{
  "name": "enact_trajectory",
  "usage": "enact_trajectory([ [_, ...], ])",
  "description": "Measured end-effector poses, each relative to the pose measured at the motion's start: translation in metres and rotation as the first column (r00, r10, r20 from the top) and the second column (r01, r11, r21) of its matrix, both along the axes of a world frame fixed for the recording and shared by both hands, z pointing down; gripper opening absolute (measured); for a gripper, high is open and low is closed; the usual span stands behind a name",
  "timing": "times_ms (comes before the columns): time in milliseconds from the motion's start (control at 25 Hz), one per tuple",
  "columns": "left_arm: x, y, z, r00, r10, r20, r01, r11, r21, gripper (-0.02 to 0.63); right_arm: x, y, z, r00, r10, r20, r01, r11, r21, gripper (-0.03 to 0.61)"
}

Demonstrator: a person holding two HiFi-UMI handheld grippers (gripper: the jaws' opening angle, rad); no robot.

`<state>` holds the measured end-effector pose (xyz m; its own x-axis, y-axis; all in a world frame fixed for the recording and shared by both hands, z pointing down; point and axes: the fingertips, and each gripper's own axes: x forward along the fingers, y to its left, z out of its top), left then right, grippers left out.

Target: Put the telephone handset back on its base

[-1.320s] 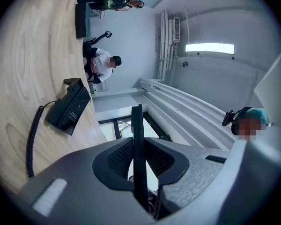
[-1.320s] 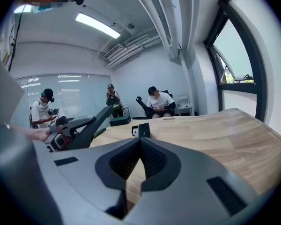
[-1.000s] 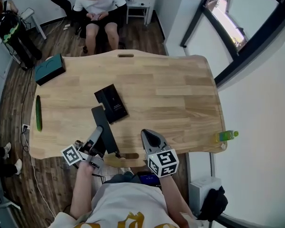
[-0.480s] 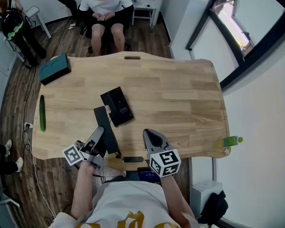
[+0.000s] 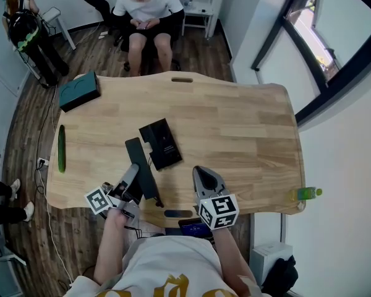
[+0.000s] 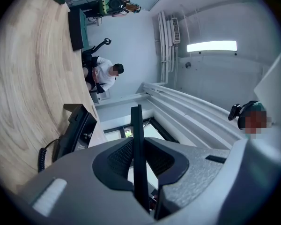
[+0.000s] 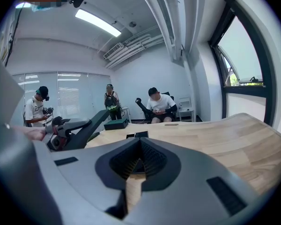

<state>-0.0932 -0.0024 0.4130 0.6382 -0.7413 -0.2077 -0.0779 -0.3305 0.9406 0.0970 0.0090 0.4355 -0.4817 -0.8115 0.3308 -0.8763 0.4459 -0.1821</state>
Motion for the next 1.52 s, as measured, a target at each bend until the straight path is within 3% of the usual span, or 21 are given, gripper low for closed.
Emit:
enact_trajectory([
  [1520,-0.012,-0.055,0.077,0.996,-0.088,0.017,0.089,0.993,-0.084,0.072,-0.007,-0.063,0.056,0.995,-0.067,-0.076,0.059,0.993,-0.105,0.005],
])
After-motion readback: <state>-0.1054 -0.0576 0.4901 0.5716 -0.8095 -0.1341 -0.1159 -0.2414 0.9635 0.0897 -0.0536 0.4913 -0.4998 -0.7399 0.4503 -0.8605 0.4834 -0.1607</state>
